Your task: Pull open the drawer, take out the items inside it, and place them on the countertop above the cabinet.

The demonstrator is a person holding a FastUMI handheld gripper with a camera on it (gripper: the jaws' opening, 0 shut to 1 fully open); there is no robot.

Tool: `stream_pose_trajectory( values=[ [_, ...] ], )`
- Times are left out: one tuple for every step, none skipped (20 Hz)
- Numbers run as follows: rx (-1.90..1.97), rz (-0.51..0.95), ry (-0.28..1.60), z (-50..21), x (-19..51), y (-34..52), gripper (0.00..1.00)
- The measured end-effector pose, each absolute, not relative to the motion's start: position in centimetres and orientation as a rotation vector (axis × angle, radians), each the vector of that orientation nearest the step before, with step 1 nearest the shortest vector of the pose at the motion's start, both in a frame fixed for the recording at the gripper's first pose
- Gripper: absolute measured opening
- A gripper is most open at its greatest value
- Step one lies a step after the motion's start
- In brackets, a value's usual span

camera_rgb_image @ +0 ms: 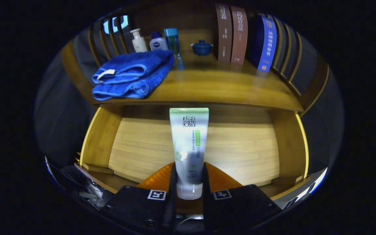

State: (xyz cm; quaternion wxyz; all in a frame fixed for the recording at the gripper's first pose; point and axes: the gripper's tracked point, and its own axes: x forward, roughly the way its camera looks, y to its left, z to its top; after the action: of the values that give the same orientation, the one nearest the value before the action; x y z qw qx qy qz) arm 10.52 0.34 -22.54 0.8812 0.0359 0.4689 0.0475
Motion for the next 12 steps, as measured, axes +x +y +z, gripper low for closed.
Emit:
stream_pose_trajectory(
  values=[
    [0.08,0.104,0.942,-21.1,11.0,0.4,0.37],
    [0.083,0.113,0.909,-19.7,11.7,0.6,0.37],
    [0.084,0.116,0.878,-18.5,12.7,0.7,0.37],
    [0.091,0.116,0.85,-17.2,14.0,0.7,0.37],
    [0.101,0.11,0.838,-16.3,15.4,0.6,0.37],
    [0.112,0.103,0.83,-15.6,17.0,0.6,0.37],
    [0.121,0.098,0.821,-15.1,18.8,0.7,0.37],
    [0.116,0.092,0.814,-14.9,20.8,0.7,0.37],
    [0.107,0.084,0.812,-15.0,22.6,0.5,0.37],
    [0.1,0.077,0.818,-15.4,24.2,0.5,0.37],
    [0.1,0.07,0.831,-15.9,25.5,0.6,0.37],
    [0.106,0.065,0.837,-16.3,26.7,0.9,0.37]
  ],
)
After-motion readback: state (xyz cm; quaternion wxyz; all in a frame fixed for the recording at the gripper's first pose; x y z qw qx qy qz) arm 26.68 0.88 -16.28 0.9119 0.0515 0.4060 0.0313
